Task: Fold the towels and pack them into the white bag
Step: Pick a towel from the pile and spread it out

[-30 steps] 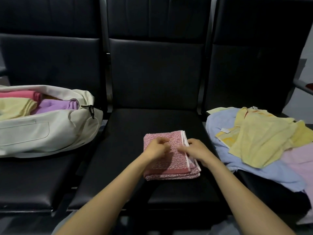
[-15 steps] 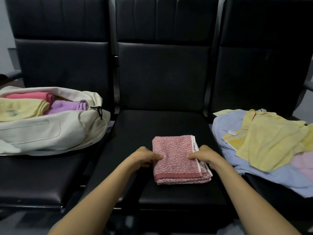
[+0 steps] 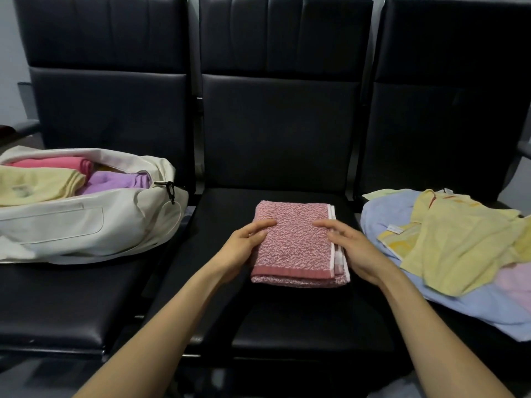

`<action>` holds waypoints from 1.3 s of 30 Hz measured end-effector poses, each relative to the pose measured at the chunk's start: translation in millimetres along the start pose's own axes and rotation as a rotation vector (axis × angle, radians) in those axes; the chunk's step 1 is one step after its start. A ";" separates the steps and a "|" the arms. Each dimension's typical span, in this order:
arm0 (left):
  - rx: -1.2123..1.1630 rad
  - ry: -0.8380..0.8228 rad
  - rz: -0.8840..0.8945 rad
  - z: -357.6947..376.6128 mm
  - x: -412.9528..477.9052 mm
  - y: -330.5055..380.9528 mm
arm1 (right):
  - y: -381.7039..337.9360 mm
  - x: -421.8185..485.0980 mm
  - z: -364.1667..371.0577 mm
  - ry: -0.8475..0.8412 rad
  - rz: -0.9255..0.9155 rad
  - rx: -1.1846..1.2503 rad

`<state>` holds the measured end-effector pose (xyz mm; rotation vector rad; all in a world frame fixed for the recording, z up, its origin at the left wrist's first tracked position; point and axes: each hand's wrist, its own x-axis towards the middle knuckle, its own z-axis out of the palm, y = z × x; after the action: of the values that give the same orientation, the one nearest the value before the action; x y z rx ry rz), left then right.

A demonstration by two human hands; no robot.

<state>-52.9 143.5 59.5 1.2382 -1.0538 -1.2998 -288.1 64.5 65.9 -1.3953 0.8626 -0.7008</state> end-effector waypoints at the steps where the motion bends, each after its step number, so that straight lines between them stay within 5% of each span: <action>1: 0.059 -0.035 0.022 -1.3 -1.7 0.5 | -1.3 -2.7 -0.4 -0.035 0.006 -0.013; 5: 0.255 -0.076 0.119 -8.2 -6.3 4.0 | -4.1 -7.6 -1.2 -0.081 -0.018 -0.137; 12: 0.762 0.258 0.330 0.8 -11.5 -3.4 | -2.0 -6.1 21.3 0.214 -0.159 -0.650; 20: 1.061 0.361 0.427 -19.5 -18.6 11.1 | -10.8 -3.2 37.5 0.280 -0.269 -0.758; 23: 0.917 0.270 0.370 -40.6 -27.5 25.9 | -14.3 7.3 41.6 0.253 -0.236 -0.692; 28: 0.477 0.384 0.351 -74.8 -37.8 49.2 | -44.0 37.3 77.6 0.124 -0.172 -0.209; 32: 0.324 0.507 0.304 -129.5 -33.7 59.7 | -63.6 92.8 128.0 0.073 -0.164 -0.307; 39: 0.590 0.856 0.131 -234.7 -34.7 108.8 | -85.0 187.1 246.0 -0.127 0.007 -0.112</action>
<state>189.7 177.6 149.5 1.8809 -0.8583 -0.2462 25.1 32.3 125.6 -1.5188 0.8163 -0.5592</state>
